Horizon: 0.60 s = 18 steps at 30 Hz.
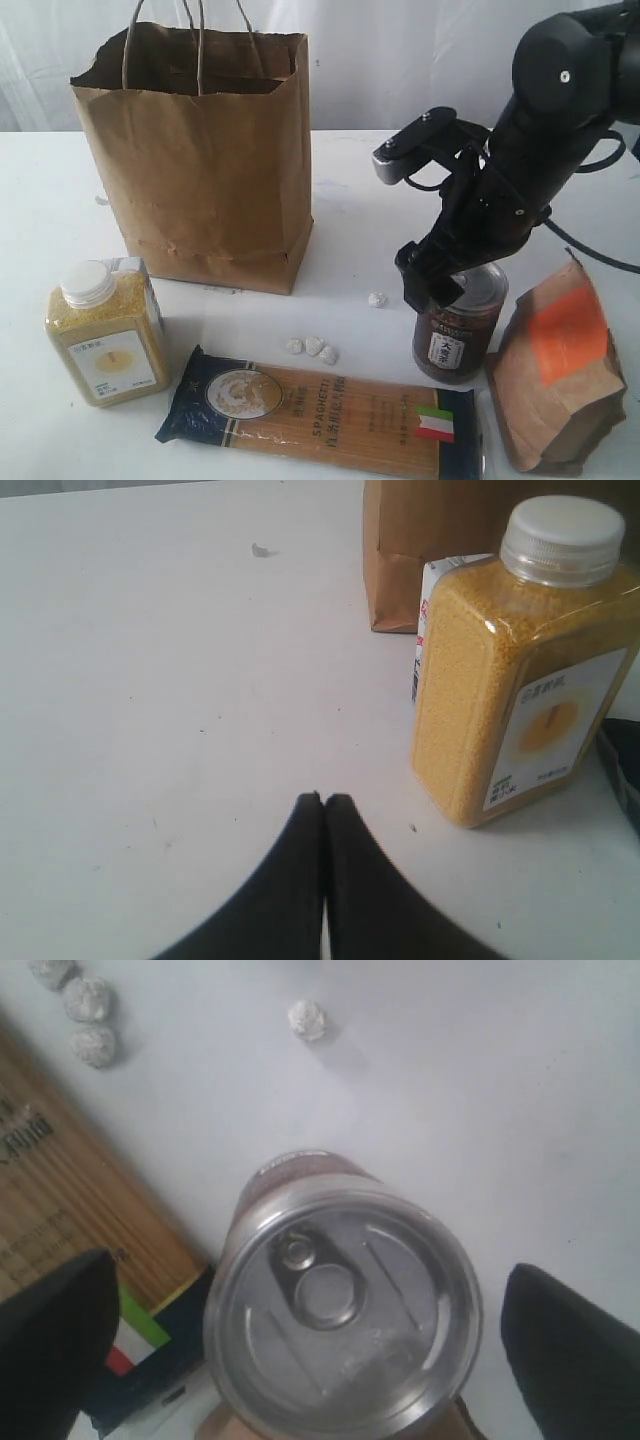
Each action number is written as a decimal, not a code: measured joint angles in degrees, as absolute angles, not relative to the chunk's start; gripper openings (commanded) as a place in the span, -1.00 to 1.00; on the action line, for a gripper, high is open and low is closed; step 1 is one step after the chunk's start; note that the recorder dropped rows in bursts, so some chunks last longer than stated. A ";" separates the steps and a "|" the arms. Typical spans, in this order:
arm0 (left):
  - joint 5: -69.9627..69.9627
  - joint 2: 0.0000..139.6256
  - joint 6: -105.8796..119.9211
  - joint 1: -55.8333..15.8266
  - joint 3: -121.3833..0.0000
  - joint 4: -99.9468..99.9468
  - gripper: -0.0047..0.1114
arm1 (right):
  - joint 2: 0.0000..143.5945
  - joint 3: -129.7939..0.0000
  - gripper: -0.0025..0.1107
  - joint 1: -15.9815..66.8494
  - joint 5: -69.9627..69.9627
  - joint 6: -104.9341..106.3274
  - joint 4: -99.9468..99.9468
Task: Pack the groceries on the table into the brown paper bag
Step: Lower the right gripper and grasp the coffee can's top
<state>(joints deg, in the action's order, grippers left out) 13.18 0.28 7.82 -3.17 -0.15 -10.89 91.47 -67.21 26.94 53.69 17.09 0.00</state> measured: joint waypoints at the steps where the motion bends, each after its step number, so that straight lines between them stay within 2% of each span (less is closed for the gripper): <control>1: 13.18 0.28 7.82 -3.17 -0.15 -10.89 -0.92 | 92.12 -67.21 0.74 26.94 53.69 17.09 0.00; 8: 13.18 0.28 7.82 -3.17 -0.15 -10.89 -0.92 | 96.50 -67.21 0.73 26.94 54.58 17.09 0.00; 10: 13.18 0.28 7.82 -3.17 -0.15 -10.89 -0.92 | 97.38 -67.21 0.58 26.94 54.68 17.19 0.00; 11: 13.18 0.28 7.82 -3.17 -0.15 -10.89 -0.92 | 97.60 -67.21 0.47 26.94 54.68 17.19 0.00; 16: 13.18 0.28 7.82 -3.17 -0.15 -10.89 -0.92 | 98.54 -67.25 -0.58 26.94 54.46 17.19 0.00; 18: 13.08 0.28 7.82 -3.17 -0.15 -10.89 -0.92 | 98.54 -67.34 -0.91 26.94 54.46 17.19 0.00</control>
<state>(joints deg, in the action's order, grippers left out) 13.08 0.28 7.82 -3.17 -0.15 -10.89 98.54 -67.34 26.94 54.46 17.19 0.00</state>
